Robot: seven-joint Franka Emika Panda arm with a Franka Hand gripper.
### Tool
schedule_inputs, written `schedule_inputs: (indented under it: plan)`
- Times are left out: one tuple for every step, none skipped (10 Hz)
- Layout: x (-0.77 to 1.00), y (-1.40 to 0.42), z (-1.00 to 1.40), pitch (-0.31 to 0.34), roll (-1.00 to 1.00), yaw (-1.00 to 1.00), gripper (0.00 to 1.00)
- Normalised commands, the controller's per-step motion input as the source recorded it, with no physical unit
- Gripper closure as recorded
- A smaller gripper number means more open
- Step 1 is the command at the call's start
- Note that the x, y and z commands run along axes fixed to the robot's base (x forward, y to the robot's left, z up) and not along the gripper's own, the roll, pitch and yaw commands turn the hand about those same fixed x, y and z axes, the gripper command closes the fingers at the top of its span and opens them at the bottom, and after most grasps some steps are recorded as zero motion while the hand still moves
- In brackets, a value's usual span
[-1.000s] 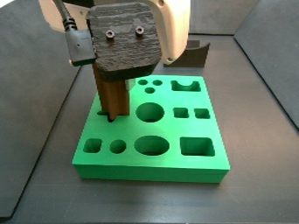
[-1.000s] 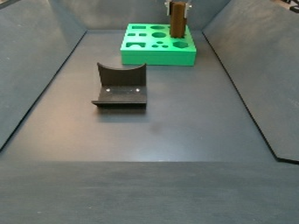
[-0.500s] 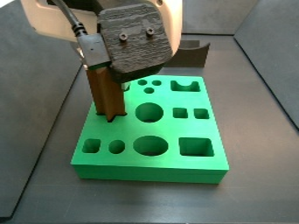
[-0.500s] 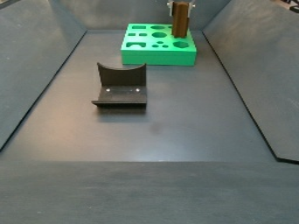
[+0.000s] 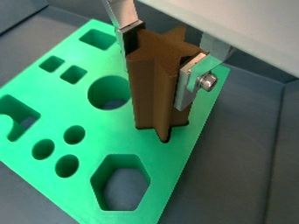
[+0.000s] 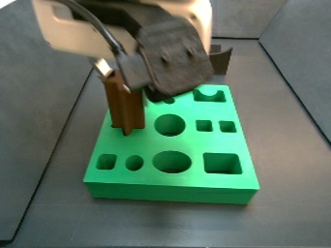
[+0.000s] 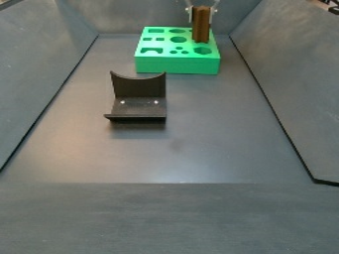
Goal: Insert the star object.
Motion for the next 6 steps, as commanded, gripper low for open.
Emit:
schedule_inputs:
  plan:
    - [0.0, -0.11, -0.63, -0.064, 0.13, 0.07, 1.0]
    - [0.0, -0.13, -0.64, -0.044, 0.26, 0.08, 1.0]
    - [0.0, -0.13, -0.56, -0.004, 0.27, 0.07, 1.0]
    - [0.0, 0.0, -0.21, -0.073, 0.0, 0.0, 1.0]
    - [0.0, 0.08, -0.06, -0.093, -0.09, -0.02, 1.0]
    - [0.0, 0.0, 0.0, 0.0, 0.0, 0.0, 1.0]
